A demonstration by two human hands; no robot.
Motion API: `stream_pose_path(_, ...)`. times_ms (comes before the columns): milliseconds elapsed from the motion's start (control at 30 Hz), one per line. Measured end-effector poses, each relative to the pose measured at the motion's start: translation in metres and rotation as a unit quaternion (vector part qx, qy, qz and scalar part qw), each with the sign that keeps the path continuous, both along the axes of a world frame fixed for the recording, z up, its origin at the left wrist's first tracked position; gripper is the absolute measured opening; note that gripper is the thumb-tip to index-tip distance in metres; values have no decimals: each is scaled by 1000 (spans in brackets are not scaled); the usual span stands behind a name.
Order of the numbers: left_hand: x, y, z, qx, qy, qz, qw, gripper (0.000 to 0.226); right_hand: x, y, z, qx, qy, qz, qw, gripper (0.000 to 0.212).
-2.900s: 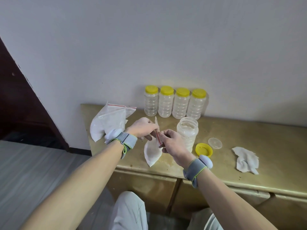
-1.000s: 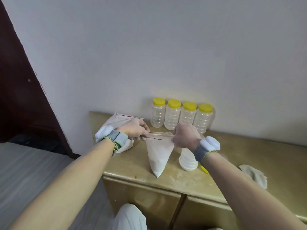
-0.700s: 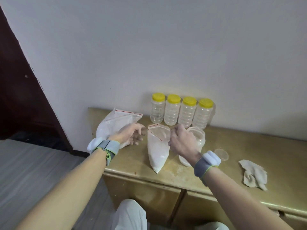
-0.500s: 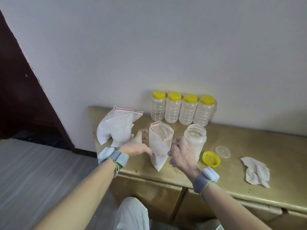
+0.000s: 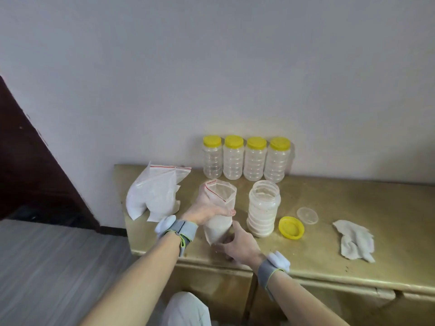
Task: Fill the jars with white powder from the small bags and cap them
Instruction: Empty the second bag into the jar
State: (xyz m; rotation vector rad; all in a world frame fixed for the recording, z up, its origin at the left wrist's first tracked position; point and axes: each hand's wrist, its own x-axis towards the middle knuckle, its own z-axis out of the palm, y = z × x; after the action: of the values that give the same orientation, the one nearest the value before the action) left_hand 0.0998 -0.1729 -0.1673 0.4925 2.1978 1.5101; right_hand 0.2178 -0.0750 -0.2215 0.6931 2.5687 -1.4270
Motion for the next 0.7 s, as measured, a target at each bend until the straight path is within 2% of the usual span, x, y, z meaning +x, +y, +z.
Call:
stream_pose_path(100, 6, 2, 9, -11, 0, -6, 1000, 108, -4, -5, -9, 29, 11, -16, 999, 82)
stream_pose_path(267, 7, 9, 9, -40, 2, -18, 999, 91, -10, -17, -11, 80, 10, -17, 997, 71)
stream_pose_path(400, 2, 10, 12, -67, -13, 19, 997, 48, -14, -20, -11, 82, -4, -16, 997, 67)
stream_pose_path(500, -4, 8, 13, -107, -10, 45, 993, 26, -14, -18, -8, 62, 1, -12, 998, 64)
stream_pose_path(567, -4, 7, 16, -101, -19, 61, 993, 15, -15, -17, -6, 24, 1, -15, 1000, 63)
stream_pose_path(600, -3, 6, 18, -94, -20, 68, 993, 17, -16, -18, -5, -17, -1, -27, 999, 63)
stream_pose_path(700, -5, 5, 23, -87, -15, 115, 989, 30, -21, -20, 0, -219, 6, -101, 970, 65)
